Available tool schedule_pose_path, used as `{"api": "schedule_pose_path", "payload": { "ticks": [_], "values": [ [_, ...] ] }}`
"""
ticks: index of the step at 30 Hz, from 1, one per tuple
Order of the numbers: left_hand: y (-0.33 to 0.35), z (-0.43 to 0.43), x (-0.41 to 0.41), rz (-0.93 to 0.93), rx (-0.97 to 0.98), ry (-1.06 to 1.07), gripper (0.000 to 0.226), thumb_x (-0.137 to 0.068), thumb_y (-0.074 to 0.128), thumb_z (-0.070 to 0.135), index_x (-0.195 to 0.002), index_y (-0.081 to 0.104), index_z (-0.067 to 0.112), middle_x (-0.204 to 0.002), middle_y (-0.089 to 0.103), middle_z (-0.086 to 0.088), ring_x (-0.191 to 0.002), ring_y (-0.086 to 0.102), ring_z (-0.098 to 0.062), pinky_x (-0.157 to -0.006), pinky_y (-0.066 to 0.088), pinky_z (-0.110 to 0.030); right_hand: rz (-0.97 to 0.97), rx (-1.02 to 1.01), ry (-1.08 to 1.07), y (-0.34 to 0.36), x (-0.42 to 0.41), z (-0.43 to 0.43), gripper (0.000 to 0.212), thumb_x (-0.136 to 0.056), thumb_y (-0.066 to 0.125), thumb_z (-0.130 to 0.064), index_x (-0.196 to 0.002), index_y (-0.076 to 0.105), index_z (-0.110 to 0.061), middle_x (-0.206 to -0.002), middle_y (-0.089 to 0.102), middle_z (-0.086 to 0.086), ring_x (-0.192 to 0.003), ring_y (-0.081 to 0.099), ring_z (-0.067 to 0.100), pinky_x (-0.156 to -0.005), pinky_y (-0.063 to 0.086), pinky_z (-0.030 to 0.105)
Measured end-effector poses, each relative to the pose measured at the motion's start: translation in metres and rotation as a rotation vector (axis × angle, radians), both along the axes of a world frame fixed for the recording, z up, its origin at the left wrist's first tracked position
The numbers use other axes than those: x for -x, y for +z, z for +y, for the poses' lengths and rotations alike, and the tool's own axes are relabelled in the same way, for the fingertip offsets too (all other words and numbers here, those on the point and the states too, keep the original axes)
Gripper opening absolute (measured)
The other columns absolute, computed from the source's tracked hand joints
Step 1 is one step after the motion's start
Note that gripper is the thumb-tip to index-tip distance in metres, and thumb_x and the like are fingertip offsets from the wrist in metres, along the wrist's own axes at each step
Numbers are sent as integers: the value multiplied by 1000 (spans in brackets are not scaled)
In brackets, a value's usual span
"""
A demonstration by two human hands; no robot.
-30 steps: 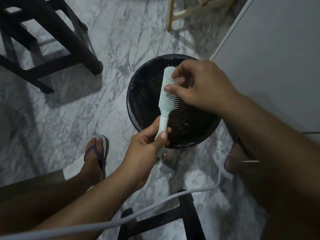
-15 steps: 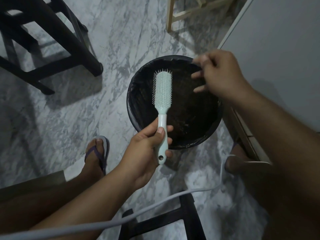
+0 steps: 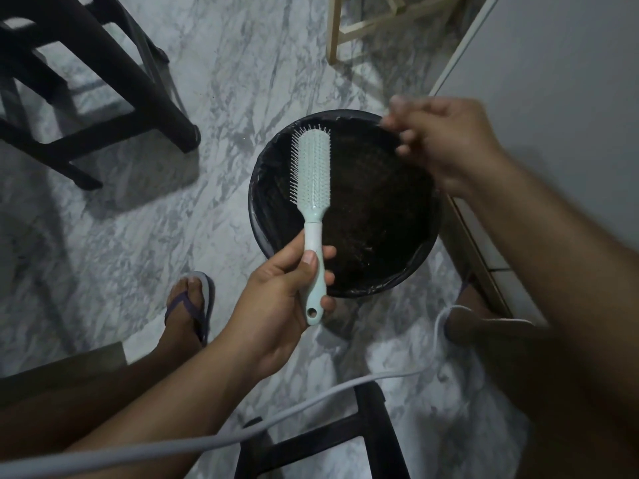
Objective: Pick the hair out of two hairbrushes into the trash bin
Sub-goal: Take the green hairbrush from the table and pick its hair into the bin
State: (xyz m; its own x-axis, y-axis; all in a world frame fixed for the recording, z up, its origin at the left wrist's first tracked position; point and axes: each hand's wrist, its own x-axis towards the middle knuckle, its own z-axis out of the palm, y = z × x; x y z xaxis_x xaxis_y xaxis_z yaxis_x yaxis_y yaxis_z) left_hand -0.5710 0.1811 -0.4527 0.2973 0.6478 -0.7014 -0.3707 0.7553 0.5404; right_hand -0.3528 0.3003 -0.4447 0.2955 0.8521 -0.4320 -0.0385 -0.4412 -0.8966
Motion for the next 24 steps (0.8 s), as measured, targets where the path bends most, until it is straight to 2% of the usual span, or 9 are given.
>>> {"api": "schedule_pose_path", "payload": {
  "ticks": [3, 5, 7, 10, 12, 17, 20, 22, 24],
  "values": [
    [0, 0, 2, 22, -14, 5, 38, -98, 51, 8, -132, 64, 19, -108, 67, -5, -74, 57, -13, -57, 47, -26, -92, 35, -127, -3, -14, 7, 38, -99, 57, -40, -69, 60, -17, -50, 50, -7, -39, 40, 6, -42, 37, 20],
    [-1, 2, 1, 44, -20, 5, 38, -98, 52, 8, -131, 64, 19, -107, 68, -5, -73, 57, -13, -57, 46, -26, -288, -1, 94, -7, -3, -5, 49, -97, 54, -53, -61, 54, -18, -47, 46, -5, -39, 41, 9, -47, 41, 24],
    [-1, 2, 0, 43, -17, 6, 37, -98, 52, 7, -131, 64, 18, -109, 67, -6, -73, 57, -13, -57, 46, -26, -421, -50, 463, -5, 17, -21, 48, -87, 65, -58, -66, 61, -15, -54, 54, -3, -46, 48, 7, -53, 45, 26],
    [-2, 3, -2, 0, -13, -10, 38, -99, 50, 8, -133, 63, 18, -111, 65, -7, -74, 57, -13, -57, 48, -25, -437, -48, 775, -4, 28, -29, 37, -70, 88, -39, -90, 73, -13, -76, 73, -6, -60, 65, 2, -64, 56, 22],
    [-2, 2, -1, -23, -10, -19, 38, -100, 50, 8, -134, 63, 18, -110, 65, -7, -74, 57, -13, -57, 48, -25, -450, -123, 790, -4, 25, -28, 28, -71, 89, -27, -92, 77, -11, -79, 76, -3, -69, 72, 6, -67, 59, 20],
    [-3, -5, -2, -24, -44, -80, 40, -97, 53, 9, -134, 63, 19, -103, 70, -3, -76, 57, -14, -59, 48, -27, -488, -195, 510, -7, 13, -18, 12, -95, 67, -18, -97, 75, -9, -70, 71, -9, -50, 61, -1, -49, 52, 19],
    [-4, -9, -4, 26, -86, -109, 43, -94, 56, 11, -135, 62, 21, -101, 73, -1, -77, 57, -14, -61, 49, -28, -536, -335, 319, -7, 8, -12, 17, -98, 59, -22, -103, 73, -14, -92, 75, -8, -72, 66, 3, -66, 57, 26],
    [-5, -10, -4, 77, -115, -120, 43, -95, 56, 10, -136, 61, 23, -99, 73, 2, -77, 56, -14, -62, 48, -28, -719, -469, 474, -4, 12, -16, 32, -91, 67, -40, -114, 72, -19, -110, 71, -4, -97, 63, 3, -86, 52, 20],
    [-6, -11, -4, 133, -159, -144, 45, -96, 56, 9, -137, 60, 26, -98, 72, 4, -76, 57, -12, -62, 48, -28, -849, -503, 710, -5, 20, -21, 55, -79, 72, -58, -124, 69, -26, -125, 66, -5, -116, 58, 7, -100, 43, 23]
  ]
}}
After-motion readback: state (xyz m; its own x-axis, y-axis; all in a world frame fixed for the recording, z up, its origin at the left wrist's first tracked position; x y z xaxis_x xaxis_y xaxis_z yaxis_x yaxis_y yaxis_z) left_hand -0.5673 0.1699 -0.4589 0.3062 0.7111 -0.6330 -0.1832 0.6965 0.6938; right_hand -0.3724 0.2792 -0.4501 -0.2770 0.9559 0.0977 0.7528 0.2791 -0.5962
